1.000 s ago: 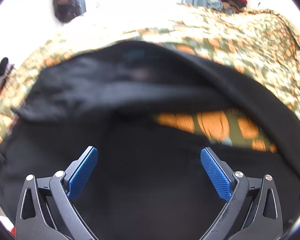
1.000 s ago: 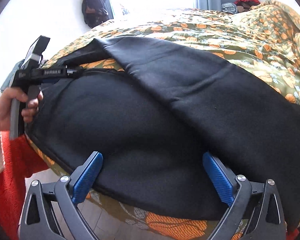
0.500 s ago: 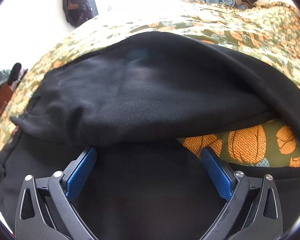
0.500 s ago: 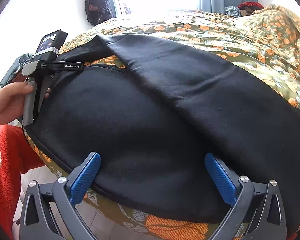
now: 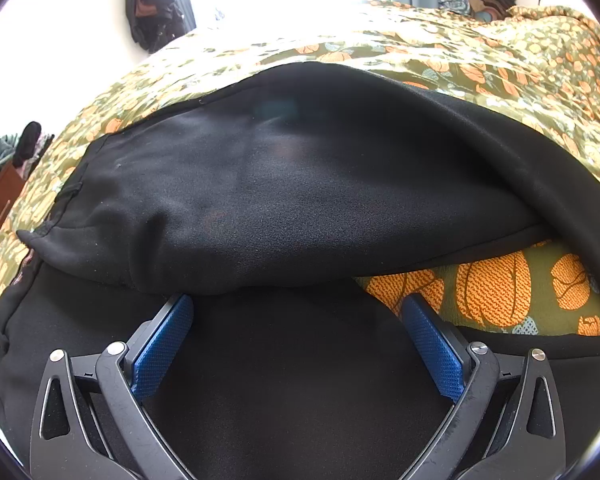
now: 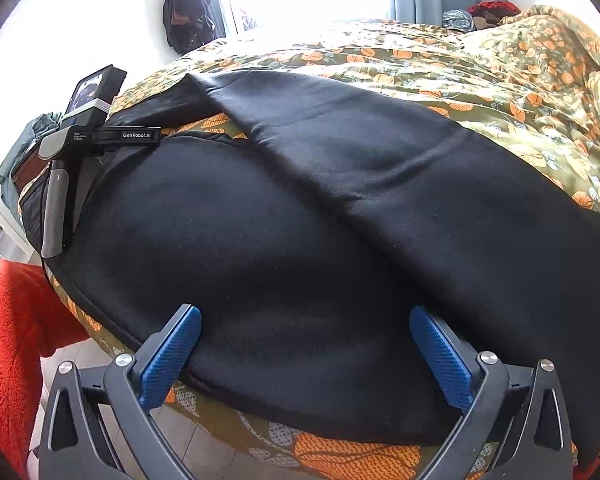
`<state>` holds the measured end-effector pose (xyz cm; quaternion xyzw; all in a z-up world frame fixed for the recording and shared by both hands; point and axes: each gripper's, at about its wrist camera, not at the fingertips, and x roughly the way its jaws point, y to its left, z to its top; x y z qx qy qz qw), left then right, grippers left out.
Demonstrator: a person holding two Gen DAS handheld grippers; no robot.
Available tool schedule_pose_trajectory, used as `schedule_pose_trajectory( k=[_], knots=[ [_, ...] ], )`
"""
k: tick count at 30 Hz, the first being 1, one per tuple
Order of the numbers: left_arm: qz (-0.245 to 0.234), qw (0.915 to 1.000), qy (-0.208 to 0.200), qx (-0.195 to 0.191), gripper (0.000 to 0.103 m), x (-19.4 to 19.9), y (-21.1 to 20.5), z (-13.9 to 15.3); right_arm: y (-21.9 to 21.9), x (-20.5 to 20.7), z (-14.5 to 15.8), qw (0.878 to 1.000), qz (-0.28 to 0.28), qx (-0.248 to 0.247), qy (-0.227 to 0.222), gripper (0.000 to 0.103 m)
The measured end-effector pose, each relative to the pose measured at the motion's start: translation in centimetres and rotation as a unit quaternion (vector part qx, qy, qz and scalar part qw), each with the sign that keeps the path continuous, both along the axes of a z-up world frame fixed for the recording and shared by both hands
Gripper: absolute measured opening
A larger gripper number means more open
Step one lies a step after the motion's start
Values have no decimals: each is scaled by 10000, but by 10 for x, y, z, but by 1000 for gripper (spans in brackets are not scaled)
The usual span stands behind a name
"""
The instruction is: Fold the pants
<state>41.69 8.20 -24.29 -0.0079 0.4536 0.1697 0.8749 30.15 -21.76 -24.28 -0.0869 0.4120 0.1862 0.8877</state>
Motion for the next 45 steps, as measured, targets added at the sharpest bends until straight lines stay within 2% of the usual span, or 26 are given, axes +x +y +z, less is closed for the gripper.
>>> schedule_pose_trajectory(
  k=[45],
  knots=[
    [1, 10000, -5, 0, 103, 0, 0, 0, -2, 0, 0, 9999, 167, 15, 5, 103]
  ],
)
